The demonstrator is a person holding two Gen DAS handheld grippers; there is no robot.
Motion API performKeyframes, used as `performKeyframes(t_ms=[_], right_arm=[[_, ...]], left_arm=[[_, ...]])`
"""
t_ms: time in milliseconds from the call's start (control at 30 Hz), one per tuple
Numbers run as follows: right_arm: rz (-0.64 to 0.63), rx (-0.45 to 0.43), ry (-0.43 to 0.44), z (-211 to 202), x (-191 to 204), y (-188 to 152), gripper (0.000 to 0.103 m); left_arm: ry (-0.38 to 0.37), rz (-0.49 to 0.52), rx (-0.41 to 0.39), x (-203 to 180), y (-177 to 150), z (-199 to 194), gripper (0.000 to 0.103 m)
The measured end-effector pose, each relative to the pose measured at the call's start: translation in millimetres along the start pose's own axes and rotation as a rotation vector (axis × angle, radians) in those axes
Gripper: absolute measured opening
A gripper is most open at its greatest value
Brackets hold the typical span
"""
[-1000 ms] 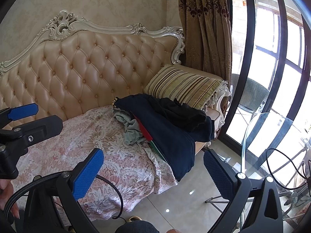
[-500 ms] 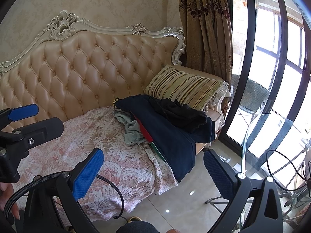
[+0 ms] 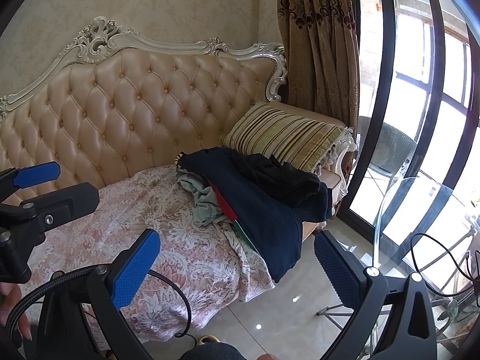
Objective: Fold clothes
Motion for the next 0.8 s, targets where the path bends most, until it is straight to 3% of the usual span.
performKeyframes(t_ms=[300, 667, 800], right_arm=[[-0.002, 0.0, 0.001, -1, 0, 0, 0.103], [-0.005, 0.004, 0.006, 0, 1, 1, 0.103], [0.012, 0.021, -0.005, 9, -6, 1, 0.103]], left_arm=[[0.002, -0.005, 0.001, 0, 1, 0, 0.103], [-0.071, -0.038, 0.056, 11, -1, 9, 0.103], [-0.192, -0.076, 0.122, 34, -5, 27, 0.103]])
Point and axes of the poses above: each gripper's, at about its wrist camera, not at the fingertips, and z roughly the way its jaws point, x to its left, y to its top, the point moved 2 cm from there along z, roughly the way its jaws point
